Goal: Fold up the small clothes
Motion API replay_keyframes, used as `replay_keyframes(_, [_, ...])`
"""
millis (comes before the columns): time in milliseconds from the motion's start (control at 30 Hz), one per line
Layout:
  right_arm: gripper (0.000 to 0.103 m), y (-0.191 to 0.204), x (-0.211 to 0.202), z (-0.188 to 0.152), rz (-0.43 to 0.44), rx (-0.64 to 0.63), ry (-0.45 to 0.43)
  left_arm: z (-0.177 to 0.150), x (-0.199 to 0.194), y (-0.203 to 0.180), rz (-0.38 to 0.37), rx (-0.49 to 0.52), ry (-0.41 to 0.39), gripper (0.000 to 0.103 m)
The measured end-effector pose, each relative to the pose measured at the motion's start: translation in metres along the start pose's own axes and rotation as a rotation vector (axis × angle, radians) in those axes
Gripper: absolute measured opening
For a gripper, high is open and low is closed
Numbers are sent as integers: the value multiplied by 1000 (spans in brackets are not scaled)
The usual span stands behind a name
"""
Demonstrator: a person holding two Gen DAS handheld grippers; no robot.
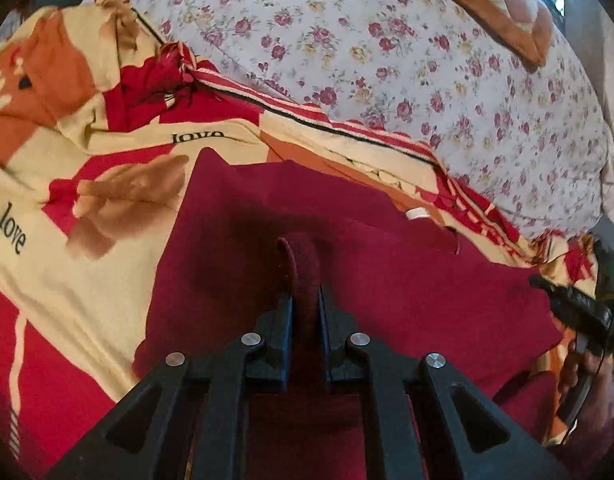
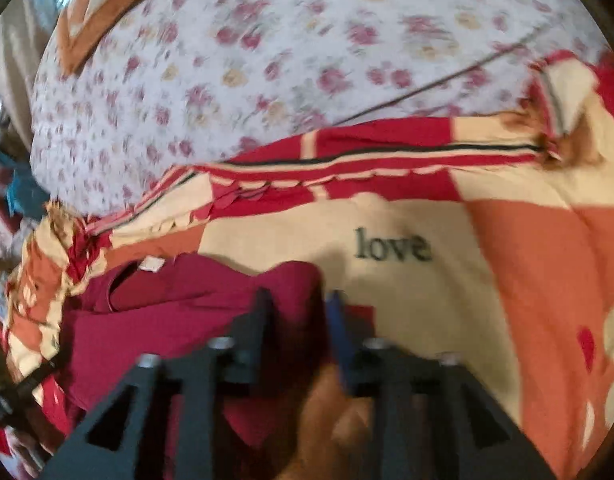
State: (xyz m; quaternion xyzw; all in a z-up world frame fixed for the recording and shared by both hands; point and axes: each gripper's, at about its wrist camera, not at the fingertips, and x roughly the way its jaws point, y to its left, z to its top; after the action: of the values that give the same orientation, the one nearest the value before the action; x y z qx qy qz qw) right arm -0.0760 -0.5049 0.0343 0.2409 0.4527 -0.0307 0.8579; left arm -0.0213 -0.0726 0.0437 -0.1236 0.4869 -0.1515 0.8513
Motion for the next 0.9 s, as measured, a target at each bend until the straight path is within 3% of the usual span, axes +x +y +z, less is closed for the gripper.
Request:
replay_keyframes(167, [49, 13, -38, -30, 159, -17, 43, 8, -7, -2, -17, -9, -19, 0])
replay_keyframes(233, [49, 21, -33, -49, 162, -48, 93, 8, -8, -7, -1, 7, -30, 0])
replay_keyframes(267, [43, 23, -29, -56, 160, -66, 113, 7, -8, -8, 7, 12, -32, 0])
replay_keyframes(333, [19, 27, -26, -68, 104, -130, 119, 5, -8, -7, 6, 8, -19, 0])
replay_keyframes(500, [16, 23, -53, -83, 105, -159, 91, -4, -17, -11, -32, 38, -10, 0])
replay_keyframes(600, [16, 16, -49, -87, 87, -142, 131, -9, -11, -18, 8, 78, 0, 0])
replay_keyframes(767, [43, -3, -66, -63, 131, 34, 56, -12, -7, -13, 6, 58, 10, 0])
replay_keyframes(800, [47, -5, -64, -58, 121, 47, 45, -11, -6, -11, 2, 49, 15, 0])
replay_keyframes(867, [67, -5, -48, -47, 100, 64, 62, -12, -3, -11, 4, 37, 23, 0])
replay_keyframes(900, [67, -6, -37, -43, 100, 75, 78, -12, -2, -11, 11, 37, 24, 0])
